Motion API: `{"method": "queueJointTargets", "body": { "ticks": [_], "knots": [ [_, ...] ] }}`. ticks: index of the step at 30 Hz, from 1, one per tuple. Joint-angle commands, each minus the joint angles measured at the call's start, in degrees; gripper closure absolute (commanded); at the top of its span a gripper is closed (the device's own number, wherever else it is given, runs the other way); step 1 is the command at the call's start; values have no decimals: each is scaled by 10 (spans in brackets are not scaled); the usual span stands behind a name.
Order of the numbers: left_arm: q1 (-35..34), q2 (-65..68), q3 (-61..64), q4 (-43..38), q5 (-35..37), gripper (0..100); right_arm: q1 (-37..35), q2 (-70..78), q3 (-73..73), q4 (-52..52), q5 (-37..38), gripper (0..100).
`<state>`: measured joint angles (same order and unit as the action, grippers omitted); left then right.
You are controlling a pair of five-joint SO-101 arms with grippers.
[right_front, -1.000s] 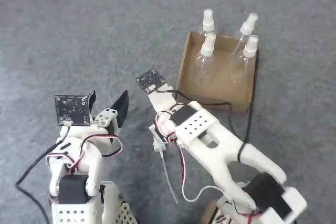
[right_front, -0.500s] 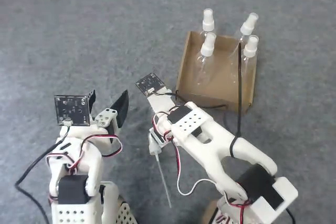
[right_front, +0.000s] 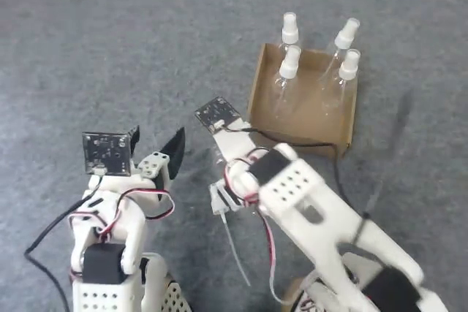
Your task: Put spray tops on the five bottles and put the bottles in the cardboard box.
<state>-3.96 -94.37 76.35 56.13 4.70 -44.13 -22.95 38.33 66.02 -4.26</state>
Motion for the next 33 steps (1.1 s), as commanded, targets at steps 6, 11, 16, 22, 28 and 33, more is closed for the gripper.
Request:
{"method": "queueJointTargets", "body": {
  "ticks": [6,11,16,22,28,33],
  "knots": [
    [21,206,-80,-42,-15,739,76,-186,-128,228,192,992],
    [23,346,-139,-37,-15,739,273,-196,-184,295,247,992],
    [35,471,-189,-33,-17,739,481,-168,-171,296,358,992],
    [121,588,-254,33,-51,739,661,-114,-71,158,420,992],
    [173,672,-268,45,-52,739,738,-33,15,13,440,992],
    [206,728,-278,45,-52,739,777,44,17,-44,469,992]
  ]
}}
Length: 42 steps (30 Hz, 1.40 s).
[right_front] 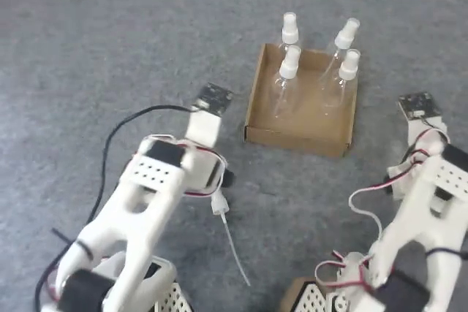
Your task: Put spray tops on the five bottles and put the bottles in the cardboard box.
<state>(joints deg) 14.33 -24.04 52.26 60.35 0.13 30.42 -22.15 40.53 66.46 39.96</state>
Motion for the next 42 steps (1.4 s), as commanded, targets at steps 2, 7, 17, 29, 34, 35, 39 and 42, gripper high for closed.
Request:
{"method": "queueJointTargets", "body": {
  "ticks": [2,7,17,29,34,35,39,42],
  "knots": [
    [32,42,-45,3,-5,739,49,64,-5,-73,36,992],
    [42,83,-43,3,-5,739,90,122,-5,-112,66,989],
    [40,144,-28,3,-15,740,102,175,-4,-116,99,950],
    [39,149,-32,-2,-33,809,107,180,-2,-111,98,745],
    [38,121,-61,-2,-35,840,109,172,-4,-110,98,745],
    [38,117,-70,-1,-35,851,109,164,-4,-109,98,745],
    [37,113,-105,3,-36,859,107,113,-4,-80,97,743],
    [33,113,-129,3,-36,859,105,65,-2,-57,96,742]
  ]
}}
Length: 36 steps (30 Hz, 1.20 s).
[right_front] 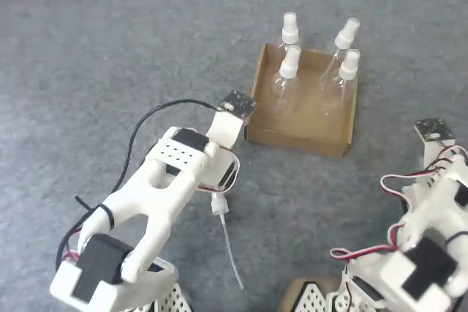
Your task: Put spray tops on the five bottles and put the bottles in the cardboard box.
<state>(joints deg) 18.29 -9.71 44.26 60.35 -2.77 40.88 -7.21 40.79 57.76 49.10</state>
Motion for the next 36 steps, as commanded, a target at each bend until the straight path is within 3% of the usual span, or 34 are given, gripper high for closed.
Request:
{"method": "queueJointTargets", "body": {
  "ticks": [1,6,12,20,28,36],
  "knots": [
    [-11,-33,-54,4,-4,859,1,-99,-4,37,4,742],
    [-21,-39,-80,54,16,859,0,-166,5,75,4,744],
    [-23,-131,-53,56,49,858,-20,-252,64,73,5,745],
    [-25,-253,33,62,17,773,-26,-320,105,74,9,745],
    [-25,-253,51,124,-15,748,-26,-324,113,79,9,745],
    [-108,-251,58,123,-13,699,-26,-324,113,80,8,745]
  ]
}}
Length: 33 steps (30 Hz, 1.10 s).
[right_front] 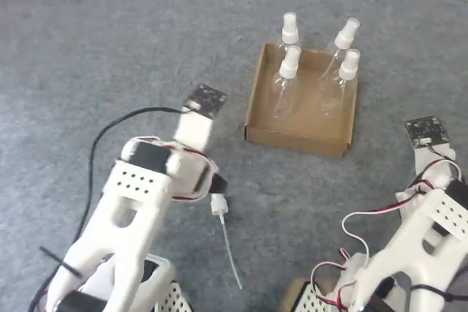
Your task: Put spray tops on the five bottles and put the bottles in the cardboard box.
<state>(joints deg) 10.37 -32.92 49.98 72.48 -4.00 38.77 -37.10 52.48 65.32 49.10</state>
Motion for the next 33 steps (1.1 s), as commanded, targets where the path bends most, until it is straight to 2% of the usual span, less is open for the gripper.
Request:
{"method": "queueJointTargets", "body": {
  "ticks": [1,9,16,27,33],
  "knots": [
    [-29,-19,7,2,-1,699,-6,-25,-4,4,7,745],
    [-4,-19,62,-48,-4,699,-7,-25,-4,4,5,743],
    [32,-19,114,-128,-4,701,-4,-25,-4,5,5,743],
    [32,-15,123,-135,-5,701,-3,-25,-4,5,5,743],
    [28,117,81,-132,-25,703,-3,-25,-4,5,6,743]
  ]
}}
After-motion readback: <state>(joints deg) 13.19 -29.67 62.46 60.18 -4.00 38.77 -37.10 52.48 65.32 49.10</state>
